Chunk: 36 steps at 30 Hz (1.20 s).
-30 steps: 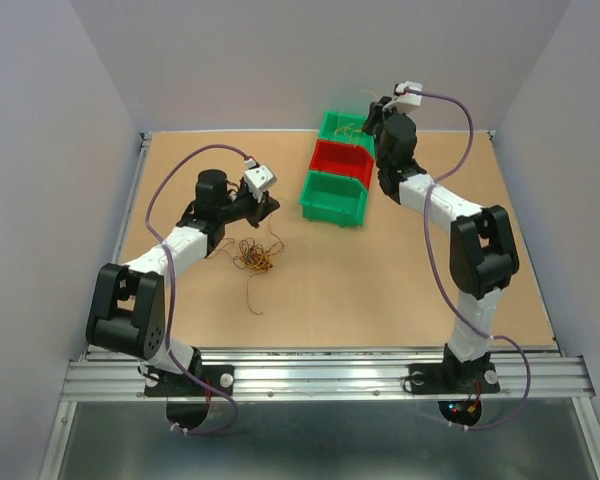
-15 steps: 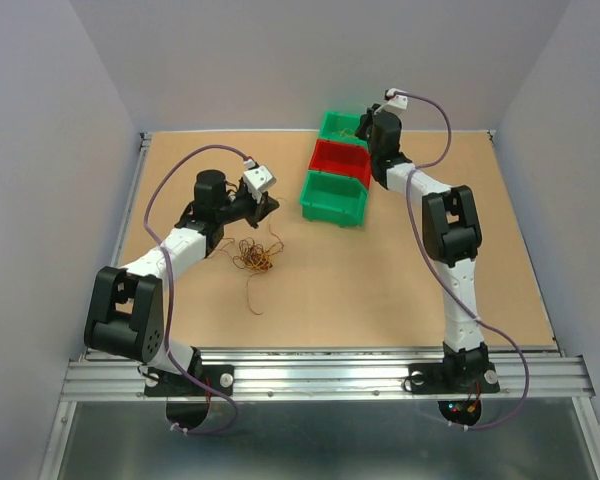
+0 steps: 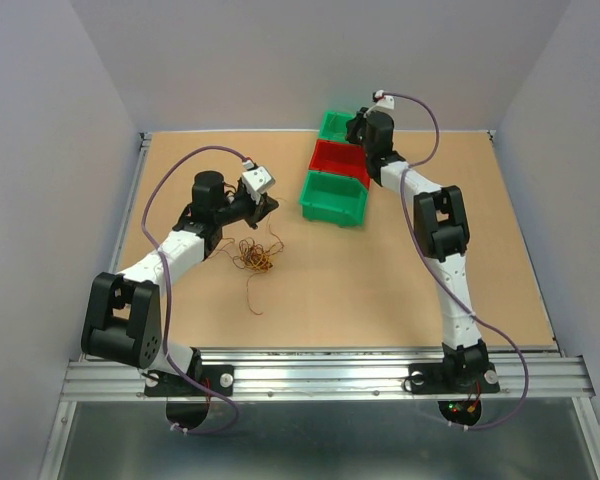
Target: Untangle the cables
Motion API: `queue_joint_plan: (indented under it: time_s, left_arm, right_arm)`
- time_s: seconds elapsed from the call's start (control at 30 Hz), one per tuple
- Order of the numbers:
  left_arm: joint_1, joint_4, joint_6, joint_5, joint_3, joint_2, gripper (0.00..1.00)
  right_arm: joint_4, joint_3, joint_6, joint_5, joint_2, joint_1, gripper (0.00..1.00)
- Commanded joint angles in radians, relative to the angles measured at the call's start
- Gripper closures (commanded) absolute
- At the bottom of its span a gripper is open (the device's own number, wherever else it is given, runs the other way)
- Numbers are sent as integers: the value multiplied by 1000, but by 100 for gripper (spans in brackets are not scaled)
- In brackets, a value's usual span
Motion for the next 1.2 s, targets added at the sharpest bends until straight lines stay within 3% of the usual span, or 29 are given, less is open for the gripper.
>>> queue_joint_plan:
  time_s: [0.0,0.03,0.07,0.1,0.17,0.2,0.27,0.43,0.57,0.73,0.83,0.9,1.0,1.17]
  left_arm:
    - [4,35,10,11,-6,-53,100]
    - [6,35,9,12,-6,-53,100]
    - [5,35,10,11,-6,-53,100]
    - [4,35,9,11,-6,-56,100]
    - [5,35,9,9,-6,-54,100]
    - [6,35,9,9,-6,-54,100]
    - [6,34,7,11,-8,-56,100]
    - [5,34,4,11,-10,-71,100]
    - [5,27,-1,15,-17,-113,100]
    - [6,20,-16,35,-22,-157,100]
    - [6,14,-30,46,-17,-180,100]
    - [6,8,-42,58,-11,-199,100]
    - [6,-3,-63,75,12,-222,100]
    - [6,-66,-93,89,99,-267,100]
  right_arm:
    - [-2,0,7,-54,-100,-5,96]
    - [-13,-10,7,-48,-112,-5,88]
    - [-22,-23,5,-40,-135,-5,60]
    - [-34,-24,-2,-25,-143,-5,51]
    - [-65,-36,-9,6,-164,-3,45]
    - [-65,-71,-10,32,-193,-5,33]
    - [-65,-116,-24,35,-232,-3,26]
    - [-10,-367,-71,-20,-423,12,15]
    - [59,-593,-85,-98,-577,26,17]
    - [43,-773,-188,-433,-698,117,16]
    - [59,-874,-293,-495,-735,220,10]
    - [162,-999,-311,-537,-769,263,8]
    - [457,-1137,-285,-628,-784,322,8]
    - [651,-1199,-268,-732,-746,394,8]
